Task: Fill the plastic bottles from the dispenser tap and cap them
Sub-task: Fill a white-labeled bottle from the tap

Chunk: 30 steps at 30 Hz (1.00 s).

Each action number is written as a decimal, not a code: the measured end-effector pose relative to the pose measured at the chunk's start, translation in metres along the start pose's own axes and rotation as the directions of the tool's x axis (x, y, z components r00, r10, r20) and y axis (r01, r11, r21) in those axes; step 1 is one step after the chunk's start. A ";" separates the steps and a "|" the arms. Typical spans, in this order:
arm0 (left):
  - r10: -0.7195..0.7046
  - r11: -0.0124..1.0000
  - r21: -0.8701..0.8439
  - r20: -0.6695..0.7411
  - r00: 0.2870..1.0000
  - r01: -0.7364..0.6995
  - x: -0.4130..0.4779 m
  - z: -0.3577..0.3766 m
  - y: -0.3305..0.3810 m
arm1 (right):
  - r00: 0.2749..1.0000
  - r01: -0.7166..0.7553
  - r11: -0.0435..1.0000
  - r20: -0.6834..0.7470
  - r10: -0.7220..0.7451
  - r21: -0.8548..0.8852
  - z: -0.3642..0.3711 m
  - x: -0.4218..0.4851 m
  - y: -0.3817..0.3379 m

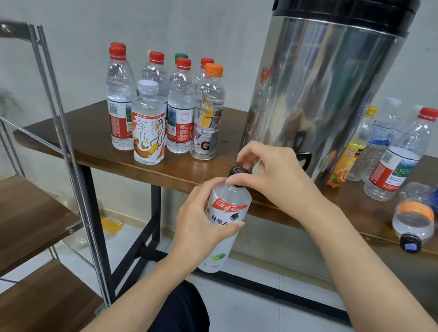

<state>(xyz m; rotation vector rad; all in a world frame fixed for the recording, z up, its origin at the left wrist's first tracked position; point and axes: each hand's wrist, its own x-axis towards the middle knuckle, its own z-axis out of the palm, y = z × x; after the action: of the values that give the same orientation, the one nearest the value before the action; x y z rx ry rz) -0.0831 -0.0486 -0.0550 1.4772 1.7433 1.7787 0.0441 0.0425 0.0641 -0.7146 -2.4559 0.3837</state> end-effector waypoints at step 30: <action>0.126 0.990 0.091 -0.280 0.952 -0.105 0.142 -0.064 0.026 | 0.961 -0.071 0.975 -0.248 0.123 0.210 0.074 0.053 0.009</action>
<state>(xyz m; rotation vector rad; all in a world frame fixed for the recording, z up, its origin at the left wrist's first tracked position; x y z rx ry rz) -0.1852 0.0132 0.0490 1.4366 1.9109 2.0979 -0.0328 0.0717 0.0230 -0.7509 -2.1070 0.5310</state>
